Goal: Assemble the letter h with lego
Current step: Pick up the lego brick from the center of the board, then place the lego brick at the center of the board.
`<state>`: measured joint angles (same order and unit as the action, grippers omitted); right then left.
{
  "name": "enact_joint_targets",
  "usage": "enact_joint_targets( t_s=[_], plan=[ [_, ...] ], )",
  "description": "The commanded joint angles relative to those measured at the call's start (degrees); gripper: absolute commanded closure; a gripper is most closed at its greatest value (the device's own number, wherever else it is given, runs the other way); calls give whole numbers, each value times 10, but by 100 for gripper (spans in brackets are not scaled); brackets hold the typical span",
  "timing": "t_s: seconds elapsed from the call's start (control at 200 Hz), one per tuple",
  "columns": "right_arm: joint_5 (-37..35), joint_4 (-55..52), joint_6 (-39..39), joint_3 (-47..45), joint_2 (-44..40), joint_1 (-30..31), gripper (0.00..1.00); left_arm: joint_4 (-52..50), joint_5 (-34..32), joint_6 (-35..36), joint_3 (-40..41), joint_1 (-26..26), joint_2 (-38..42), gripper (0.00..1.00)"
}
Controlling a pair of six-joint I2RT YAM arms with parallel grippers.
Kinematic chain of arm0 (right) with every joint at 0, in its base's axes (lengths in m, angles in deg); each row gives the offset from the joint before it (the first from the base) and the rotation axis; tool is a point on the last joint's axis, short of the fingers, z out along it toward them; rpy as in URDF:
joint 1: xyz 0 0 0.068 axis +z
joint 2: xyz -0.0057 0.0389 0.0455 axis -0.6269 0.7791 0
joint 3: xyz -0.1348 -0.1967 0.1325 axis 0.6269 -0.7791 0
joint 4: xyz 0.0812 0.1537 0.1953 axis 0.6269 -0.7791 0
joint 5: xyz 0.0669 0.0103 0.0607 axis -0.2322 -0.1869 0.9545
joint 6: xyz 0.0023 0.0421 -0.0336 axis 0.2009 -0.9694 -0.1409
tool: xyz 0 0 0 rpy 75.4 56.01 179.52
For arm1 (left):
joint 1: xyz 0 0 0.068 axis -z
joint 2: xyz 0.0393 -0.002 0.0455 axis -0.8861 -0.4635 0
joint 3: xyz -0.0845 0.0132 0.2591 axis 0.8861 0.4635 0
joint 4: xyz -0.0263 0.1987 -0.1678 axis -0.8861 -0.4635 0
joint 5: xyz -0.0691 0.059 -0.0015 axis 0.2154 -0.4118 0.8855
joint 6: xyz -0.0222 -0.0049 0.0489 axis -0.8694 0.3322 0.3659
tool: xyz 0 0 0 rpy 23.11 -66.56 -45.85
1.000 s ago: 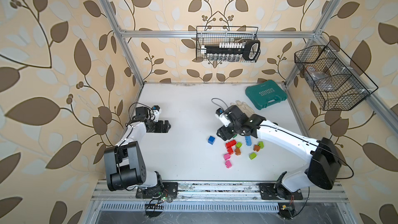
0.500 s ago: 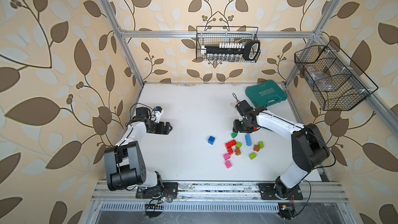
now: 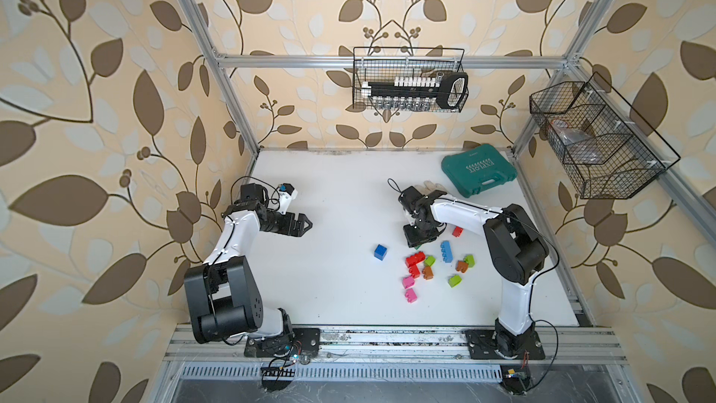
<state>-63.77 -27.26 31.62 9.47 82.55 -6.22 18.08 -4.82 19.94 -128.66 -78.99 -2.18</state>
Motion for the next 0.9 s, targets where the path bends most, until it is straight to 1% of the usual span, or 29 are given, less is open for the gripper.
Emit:
enact_joint_targets(
  t_s=[0.0, 0.09, 0.225, 0.37, 0.44, 0.525, 0.59, 0.61, 0.695, 0.81, 0.895],
  plan=[
    [-9, -20, 17, 9, 8, 0, 62, -27, 41, 4, -20, -5, 8, 1],
    [0, -3, 23, 0, -6, 5, 64, -34, 46, 5, -27, -5, 5, 1],
    [35, 20, 25, 0, -23, 10, 68, -41, 61, 6, -30, -4, 8, 1],
    [76, 100, 25, -22, -70, 28, 71, -60, 81, 1, -43, 8, 9, 1],
    [67, 135, 33, -30, -92, 47, 73, -64, 90, -2, -48, 20, 10, 1],
    [50, 180, 42, -39, -116, 69, 74, -74, 82, -3, -58, 43, 9, 1],
    [54, 221, 46, -37, -123, 77, 74, -78, 84, -4, -58, 53, 12, 1],
    [54, 232, 46, -34, -124, 90, 75, -77, 88, -5, -56, 54, 12, 1],
    [58, 277, 45, -9, -109, 120, 75, -84, 95, -6, -61, 54, 6, 1],
    [52, 319, 50, 44, -54, 178, 75, -108, 45, -9, -78, 48, -6, 1],
    [31, 342, 58, 82, 0, 231, 75, -115, 32, -8, -75, 35, -7, 1]
  ],
)
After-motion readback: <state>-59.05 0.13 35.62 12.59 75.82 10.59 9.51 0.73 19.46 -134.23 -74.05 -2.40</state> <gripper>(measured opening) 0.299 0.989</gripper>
